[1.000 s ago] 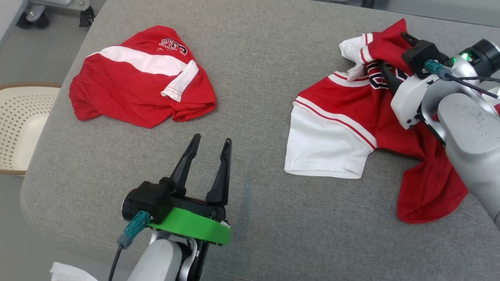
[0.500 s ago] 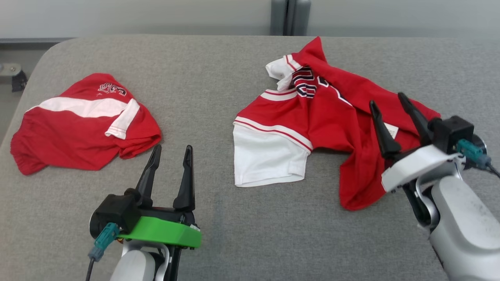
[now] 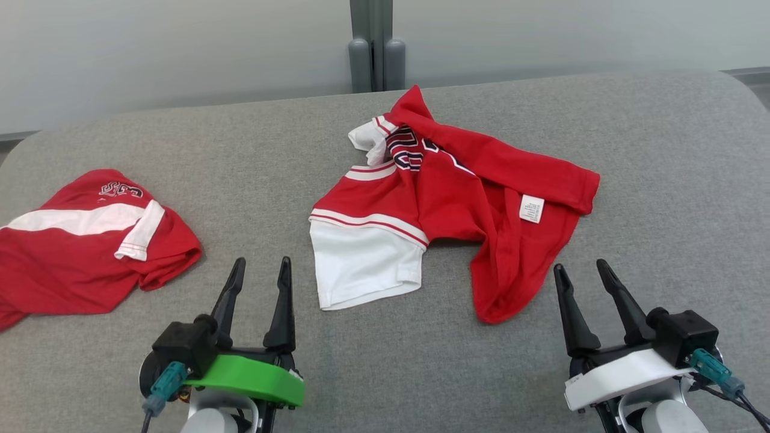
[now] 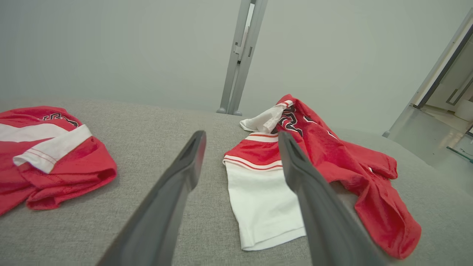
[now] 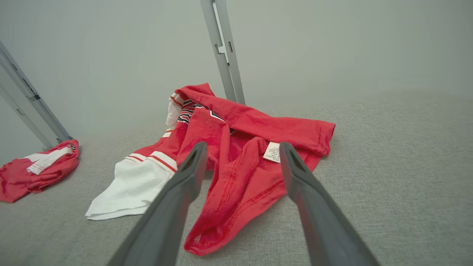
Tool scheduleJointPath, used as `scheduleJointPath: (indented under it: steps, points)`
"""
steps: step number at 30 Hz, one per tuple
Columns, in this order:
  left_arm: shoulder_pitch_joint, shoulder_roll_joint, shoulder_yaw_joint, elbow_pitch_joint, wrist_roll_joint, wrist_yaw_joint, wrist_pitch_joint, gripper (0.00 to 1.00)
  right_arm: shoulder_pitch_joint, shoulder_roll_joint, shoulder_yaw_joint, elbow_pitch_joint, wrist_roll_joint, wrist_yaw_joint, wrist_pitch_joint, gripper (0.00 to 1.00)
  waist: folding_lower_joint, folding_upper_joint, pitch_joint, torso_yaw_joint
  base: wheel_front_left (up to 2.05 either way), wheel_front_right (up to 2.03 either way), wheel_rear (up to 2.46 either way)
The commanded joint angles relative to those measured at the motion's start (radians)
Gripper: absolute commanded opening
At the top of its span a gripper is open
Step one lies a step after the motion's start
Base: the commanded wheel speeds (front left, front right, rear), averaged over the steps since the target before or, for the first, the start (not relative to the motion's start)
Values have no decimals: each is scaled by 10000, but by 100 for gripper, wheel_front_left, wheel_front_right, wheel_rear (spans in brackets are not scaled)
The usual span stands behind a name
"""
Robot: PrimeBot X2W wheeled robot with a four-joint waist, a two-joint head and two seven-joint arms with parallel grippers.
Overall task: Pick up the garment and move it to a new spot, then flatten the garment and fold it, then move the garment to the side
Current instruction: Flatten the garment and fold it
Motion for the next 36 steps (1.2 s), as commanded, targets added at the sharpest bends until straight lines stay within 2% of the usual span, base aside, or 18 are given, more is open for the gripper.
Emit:
scheduleJointPath:
  steps: [1,9,20,24,28,29,30,31,36]
  points:
    - [133,39,-23,145,120,36,-5,100,89,68,-45,-132,-51,4,-28,100,0,0,-21,-186,0,0,0]
    - [-345,39,-325,1217,367,247,-3,100,-50,129,208,-346,-56,4,-30,100,0,0,182,-575,0,0,0]
    - [-1746,42,-1222,4867,262,888,-2,100,-204,3,601,-325,-130,4,-29,100,0,0,575,-1166,0,0,0]
    - [-2148,44,-1304,5726,96,1058,1,100,-316,-27,712,-314,-134,4,-31,100,0,0,674,-1257,0,0,0]
    - [-2386,42,-1411,6183,-185,1006,11,100,-359,-17,673,-363,-141,4,-29,100,0,0,732,-1277,0,0,0]
    - [-2412,44,-1434,6244,-223,986,17,78,-355,-29,681,-347,-159,4,-29,100,0,0,740,-1271,0,0,0]
    - [-2447,44,-1492,6313,-277,922,18,47,-349,-44,694,-310,-182,4,-29,100,0,0,746,-1255,0,0,0]
    - [-2464,42,-1546,6353,-331,875,19,0,-347,-49,700,-273,-213,4,-31,100,0,0,749,-1238,0,0,0]
    - [-2527,45,-1605,5935,-643,670,5,0,-328,-63,797,29,-267,4,-31,100,0,0,772,-1009,0,0,0]
